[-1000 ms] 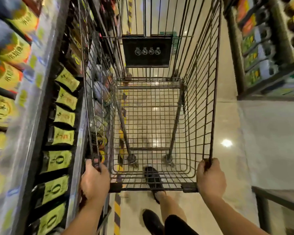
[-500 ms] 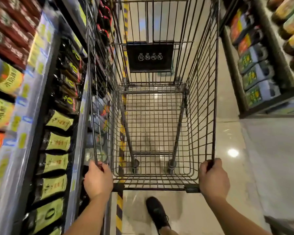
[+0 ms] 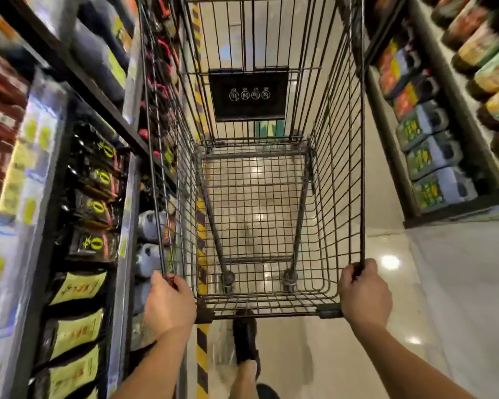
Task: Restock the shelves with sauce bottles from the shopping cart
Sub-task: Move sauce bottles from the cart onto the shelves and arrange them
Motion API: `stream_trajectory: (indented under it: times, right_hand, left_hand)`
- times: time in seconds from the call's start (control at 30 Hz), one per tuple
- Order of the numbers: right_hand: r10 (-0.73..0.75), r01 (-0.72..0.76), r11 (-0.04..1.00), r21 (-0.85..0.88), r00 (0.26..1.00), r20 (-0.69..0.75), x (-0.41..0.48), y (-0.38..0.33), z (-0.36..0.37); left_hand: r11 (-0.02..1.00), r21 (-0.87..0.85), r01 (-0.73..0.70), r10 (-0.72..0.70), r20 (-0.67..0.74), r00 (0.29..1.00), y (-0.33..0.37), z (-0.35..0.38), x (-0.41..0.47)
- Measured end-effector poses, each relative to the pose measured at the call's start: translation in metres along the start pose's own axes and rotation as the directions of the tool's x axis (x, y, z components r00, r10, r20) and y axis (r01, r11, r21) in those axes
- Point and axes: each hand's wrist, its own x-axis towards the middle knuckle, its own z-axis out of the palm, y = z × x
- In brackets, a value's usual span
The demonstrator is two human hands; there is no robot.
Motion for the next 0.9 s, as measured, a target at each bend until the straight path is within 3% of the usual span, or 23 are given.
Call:
stream_trajectory:
  times: [0.23,0.63,0.9]
  right_hand:
    - [0.001,-0.001,1.0,-0.01,1.0,-0.016,0.054,-0.045,0.007]
    - [-0.039,0.04,0.999,0.01,0.998,-0.045,0.103,-0.071,0.006]
    - [-0.063,0.058,0.998,0.037,0.987,0.151,0.112,-0.075,-0.009]
  left_hand:
    - [0.997,0.061,0.043,-0.045,0.033,0.998,0.046,0.01,0.048]
    - [0.999,0.005,0.049,-0.049,-0.038,0.998,0.08,0.023,0.073]
    - [0.987,-0.106,0.122,-0.095,0.231,0.968,0.085,-0.001,0.074]
